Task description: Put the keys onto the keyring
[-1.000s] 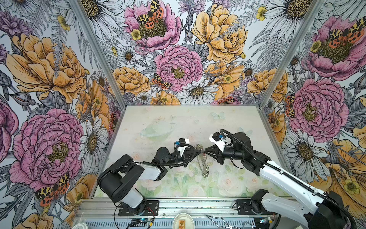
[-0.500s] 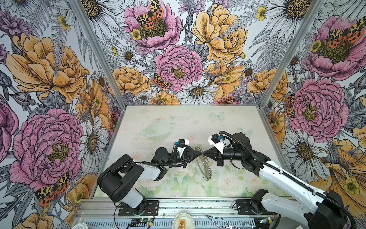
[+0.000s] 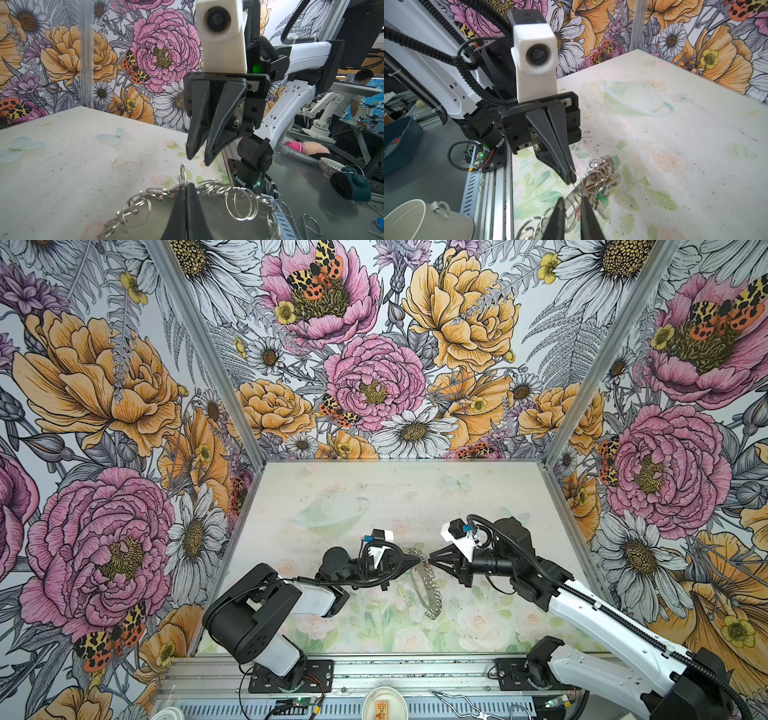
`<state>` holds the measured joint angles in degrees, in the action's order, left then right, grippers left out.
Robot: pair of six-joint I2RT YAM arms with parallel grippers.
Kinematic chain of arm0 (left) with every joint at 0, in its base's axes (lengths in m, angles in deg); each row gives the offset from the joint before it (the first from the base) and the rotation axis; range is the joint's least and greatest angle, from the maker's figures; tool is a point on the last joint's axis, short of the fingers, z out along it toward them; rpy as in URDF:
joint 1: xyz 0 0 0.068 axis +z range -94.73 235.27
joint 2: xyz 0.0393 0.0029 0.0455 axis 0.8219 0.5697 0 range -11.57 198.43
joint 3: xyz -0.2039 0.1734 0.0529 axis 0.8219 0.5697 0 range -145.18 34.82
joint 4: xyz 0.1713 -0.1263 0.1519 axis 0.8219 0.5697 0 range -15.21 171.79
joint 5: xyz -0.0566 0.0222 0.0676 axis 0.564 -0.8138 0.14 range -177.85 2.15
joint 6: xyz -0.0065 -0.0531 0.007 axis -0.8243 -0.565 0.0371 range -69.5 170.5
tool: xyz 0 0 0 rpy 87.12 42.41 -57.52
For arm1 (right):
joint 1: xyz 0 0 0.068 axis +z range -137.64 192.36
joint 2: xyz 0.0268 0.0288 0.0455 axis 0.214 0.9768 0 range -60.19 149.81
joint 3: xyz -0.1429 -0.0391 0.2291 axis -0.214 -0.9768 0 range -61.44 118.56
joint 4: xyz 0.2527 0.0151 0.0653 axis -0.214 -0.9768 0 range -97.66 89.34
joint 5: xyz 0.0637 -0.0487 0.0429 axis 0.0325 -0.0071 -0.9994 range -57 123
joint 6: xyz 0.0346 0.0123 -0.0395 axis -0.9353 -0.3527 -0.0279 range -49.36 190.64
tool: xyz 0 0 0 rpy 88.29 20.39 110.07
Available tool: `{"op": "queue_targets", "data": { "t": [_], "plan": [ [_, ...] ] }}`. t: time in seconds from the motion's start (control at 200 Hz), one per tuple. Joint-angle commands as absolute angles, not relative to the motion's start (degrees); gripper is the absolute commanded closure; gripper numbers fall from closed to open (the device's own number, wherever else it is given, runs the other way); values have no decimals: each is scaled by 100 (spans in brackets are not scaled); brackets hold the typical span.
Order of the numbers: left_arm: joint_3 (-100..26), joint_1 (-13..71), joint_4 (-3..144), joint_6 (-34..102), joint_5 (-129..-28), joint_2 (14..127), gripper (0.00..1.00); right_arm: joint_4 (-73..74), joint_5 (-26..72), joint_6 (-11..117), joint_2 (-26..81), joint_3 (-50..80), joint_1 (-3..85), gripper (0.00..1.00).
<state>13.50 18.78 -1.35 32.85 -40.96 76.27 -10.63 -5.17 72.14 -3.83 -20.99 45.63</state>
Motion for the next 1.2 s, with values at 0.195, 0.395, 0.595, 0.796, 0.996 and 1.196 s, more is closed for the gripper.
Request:
{"op": "queue_targets", "data": {
  "t": [0.195,0.395,0.595,0.796,0.996,1.196],
  "plan": [
    [1312,1880,-485,3195,-3784,7503,100,-1013,-899,7163,-99,-1816,4558,81],
    [1254,1790,-486,3205,-3735,7570,100,-1013,-1084,7144,27,-1810,4606,82],
    [1243,1782,-494,3220,-3738,7539,100,-1023,-1209,7125,120,-1824,4633,83],
    [1259,1783,-493,3239,-3746,7498,100,-1022,-1228,7099,195,-1830,4646,93],
    [1277,1788,-465,3277,-3783,7525,100,-1027,-1239,7099,211,-1793,4690,100],
    [1339,1792,607,3951,-4198,7214,89,-1550,-698,7232,164,-1525,4744,100]
  ]
}}
